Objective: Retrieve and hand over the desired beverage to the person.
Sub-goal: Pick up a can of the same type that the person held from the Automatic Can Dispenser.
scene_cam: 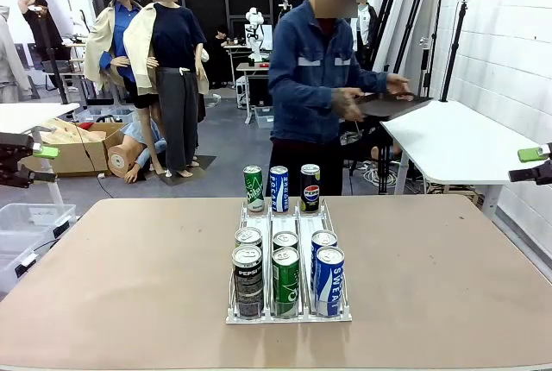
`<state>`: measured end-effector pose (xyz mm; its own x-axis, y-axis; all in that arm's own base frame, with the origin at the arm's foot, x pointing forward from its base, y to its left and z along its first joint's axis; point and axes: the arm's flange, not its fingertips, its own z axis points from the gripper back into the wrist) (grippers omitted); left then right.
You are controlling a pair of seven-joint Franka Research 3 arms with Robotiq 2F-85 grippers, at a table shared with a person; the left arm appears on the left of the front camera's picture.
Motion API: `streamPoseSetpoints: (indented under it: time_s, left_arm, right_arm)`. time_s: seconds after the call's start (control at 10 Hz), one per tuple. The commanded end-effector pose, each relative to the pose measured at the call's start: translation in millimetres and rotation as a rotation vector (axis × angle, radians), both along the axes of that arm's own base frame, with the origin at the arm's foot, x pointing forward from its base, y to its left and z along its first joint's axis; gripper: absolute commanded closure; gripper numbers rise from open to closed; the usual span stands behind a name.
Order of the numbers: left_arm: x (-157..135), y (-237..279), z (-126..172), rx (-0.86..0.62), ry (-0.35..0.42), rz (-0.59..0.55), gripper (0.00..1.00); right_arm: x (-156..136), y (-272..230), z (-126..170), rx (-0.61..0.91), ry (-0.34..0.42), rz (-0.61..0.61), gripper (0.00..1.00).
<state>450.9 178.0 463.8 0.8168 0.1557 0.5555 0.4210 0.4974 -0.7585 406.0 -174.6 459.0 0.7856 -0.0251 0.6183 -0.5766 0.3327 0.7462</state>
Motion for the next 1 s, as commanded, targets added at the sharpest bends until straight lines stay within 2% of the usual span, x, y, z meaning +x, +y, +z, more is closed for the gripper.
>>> streamPoseSetpoints:
  time_s: [0.0,0.1,0.2,0.9]
  left_arm:
    - [0.7,7.9,2.9,-0.035,-0.051,0.007,0.00]
    - [0.7,8.0,2.5,-0.042,-0.065,0.003,0.00]
    - [-0.9,2.8,1.3,-0.010,-0.007,0.008,0.00]
    - [-0.9,2.8,1.3,-0.010,-0.007,0.008,0.00]
  right_arm:
    - [8.2,0.8,3.8,0.029,-0.026,0.013,0.00]
    - [6.6,2.1,7.7,0.010,-0.024,0.027,0.00]
    - [2.2,-0.4,-0.3,0.005,0.001,0.003,0.00]
    - [2.2,-0.4,-0.3,0.005,0.001,0.003,0.00]
